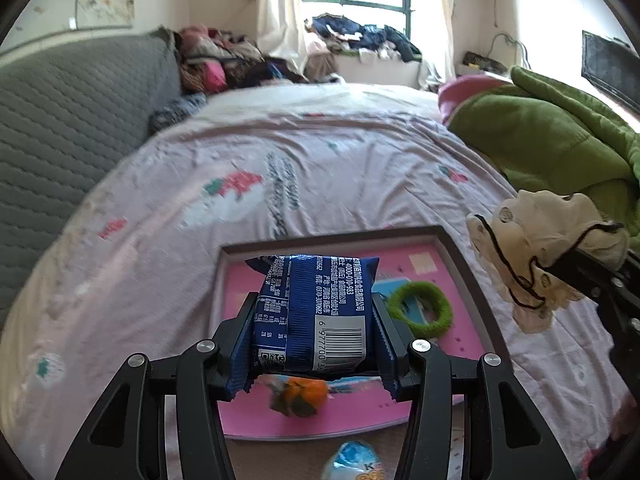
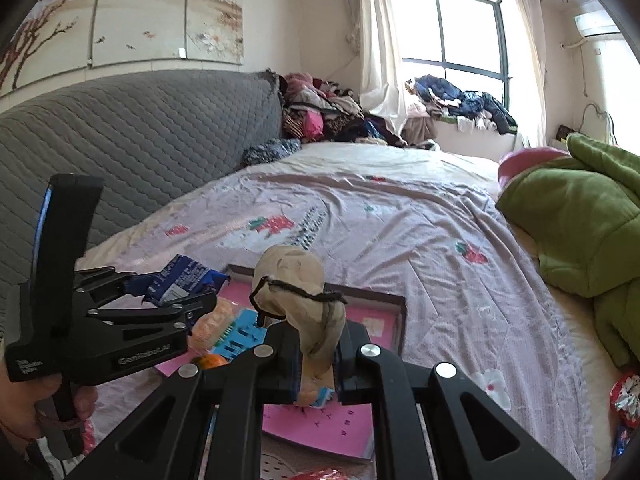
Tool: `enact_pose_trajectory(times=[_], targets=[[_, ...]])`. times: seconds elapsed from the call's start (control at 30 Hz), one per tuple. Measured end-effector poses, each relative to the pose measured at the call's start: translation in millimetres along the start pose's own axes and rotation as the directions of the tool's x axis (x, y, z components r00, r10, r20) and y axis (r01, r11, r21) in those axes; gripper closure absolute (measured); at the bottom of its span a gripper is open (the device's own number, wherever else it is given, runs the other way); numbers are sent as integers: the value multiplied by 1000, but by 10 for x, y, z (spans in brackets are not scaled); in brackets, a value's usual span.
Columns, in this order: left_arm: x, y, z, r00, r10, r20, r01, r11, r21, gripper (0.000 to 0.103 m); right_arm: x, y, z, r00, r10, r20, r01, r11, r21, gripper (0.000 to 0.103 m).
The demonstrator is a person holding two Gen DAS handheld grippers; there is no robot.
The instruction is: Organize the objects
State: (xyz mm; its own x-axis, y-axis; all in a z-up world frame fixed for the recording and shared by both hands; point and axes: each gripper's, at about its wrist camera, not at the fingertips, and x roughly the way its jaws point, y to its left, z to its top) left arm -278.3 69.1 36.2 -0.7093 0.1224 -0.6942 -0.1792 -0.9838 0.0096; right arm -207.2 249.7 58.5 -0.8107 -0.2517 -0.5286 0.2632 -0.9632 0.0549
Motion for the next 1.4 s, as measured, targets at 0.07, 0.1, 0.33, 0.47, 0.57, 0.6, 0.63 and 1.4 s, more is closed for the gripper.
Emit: enact_pose_trajectory(times=[0.07,0.1,0.33,0.47,0.57,0.6,0.63,1.4], targets=[[95,-6,-2,1000,0,-17,0,1000,6,50,65,-37,-39,1000,3,-24,-3,1000,7,91],[144,-14,3,1000,6,-24,-6,1000,12,50,88,-49,-55,999,1,-32,0,1000,8,91],[407,-61,22,997,-5,-82,7,1000,17,50,348,-147,-209,992,-17,-126,20,1000,23,91],[556,-84,-17,992,-28,-122,30,999,14,50,461,-179,-274,986,-28,-165,33,999,24,91],[651,-92,-38,989,-38,-145,39,999,4,50,517,-172,-328,983,-44,-178,47,999,12,91],[670,-93,-42,988,-40,-150,41,999,2,50,549,-177,-350,981,-43,-190,47,999,13,91],[687,-92,-47,987,-41,-156,42,999,-1,50,575,-185,-368,979,-42,-198,46,999,16,91],[1085,-111,-47,960,-73,-270,65,997,-40,50,800,-119,-497,969,-91,-228,87,996,-25,91]])
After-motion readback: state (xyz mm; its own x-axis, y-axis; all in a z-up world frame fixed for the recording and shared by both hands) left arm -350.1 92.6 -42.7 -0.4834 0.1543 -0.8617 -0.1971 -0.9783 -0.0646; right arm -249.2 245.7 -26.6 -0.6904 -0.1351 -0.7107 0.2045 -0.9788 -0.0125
